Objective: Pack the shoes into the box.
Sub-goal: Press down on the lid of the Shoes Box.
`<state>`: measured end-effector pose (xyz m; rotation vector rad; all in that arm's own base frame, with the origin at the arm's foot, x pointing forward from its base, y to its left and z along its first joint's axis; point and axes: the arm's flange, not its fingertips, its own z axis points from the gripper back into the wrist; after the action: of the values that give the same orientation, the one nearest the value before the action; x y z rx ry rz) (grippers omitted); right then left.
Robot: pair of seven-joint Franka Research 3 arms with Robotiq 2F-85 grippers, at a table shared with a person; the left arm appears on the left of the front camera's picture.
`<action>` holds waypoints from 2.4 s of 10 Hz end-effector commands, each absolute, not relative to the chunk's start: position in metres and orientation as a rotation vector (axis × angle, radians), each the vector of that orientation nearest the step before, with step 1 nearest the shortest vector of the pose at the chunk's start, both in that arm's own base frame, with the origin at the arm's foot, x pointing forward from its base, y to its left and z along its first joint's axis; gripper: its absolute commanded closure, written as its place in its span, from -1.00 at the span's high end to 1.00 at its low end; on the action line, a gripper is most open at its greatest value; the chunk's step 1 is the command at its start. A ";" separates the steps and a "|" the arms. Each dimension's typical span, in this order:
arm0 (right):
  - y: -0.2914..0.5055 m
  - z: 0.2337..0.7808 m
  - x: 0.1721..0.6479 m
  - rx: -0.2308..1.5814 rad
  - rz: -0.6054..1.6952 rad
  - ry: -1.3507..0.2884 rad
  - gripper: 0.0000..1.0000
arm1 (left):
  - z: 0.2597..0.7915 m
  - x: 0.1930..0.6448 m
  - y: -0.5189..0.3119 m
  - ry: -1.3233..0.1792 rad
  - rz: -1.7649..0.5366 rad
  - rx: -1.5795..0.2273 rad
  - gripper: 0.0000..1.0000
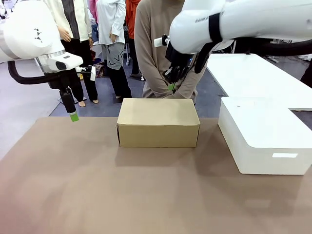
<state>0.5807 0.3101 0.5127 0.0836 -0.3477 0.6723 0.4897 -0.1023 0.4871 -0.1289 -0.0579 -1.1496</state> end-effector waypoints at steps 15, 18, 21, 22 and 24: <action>0.337 0.405 0.628 -0.016 0.534 -0.311 -1.00 | 0.488 0.489 -0.099 -0.067 -1.164 -0.150 1.00; 0.332 0.452 0.606 0.029 0.569 -0.394 -1.00 | 0.488 0.489 -0.099 -0.067 -1.164 -0.150 1.00; 0.327 0.475 0.584 0.053 0.623 -0.382 -1.00 | 0.488 0.489 -0.099 -0.067 -1.164 -0.150 1.00; 0.324 0.479 0.577 0.052 0.630 -0.382 -1.00 | 0.488 0.489 -0.099 -0.067 -1.164 -0.150 1.00; 0.317 0.488 0.562 0.056 0.648 -0.386 -1.00 | 0.488 0.489 -0.099 -0.067 -1.164 -0.150 1.00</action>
<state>0.5757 0.3318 0.4863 0.0254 -0.3823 0.6172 0.4901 -0.1023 0.4867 -0.1294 -0.0574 -1.1495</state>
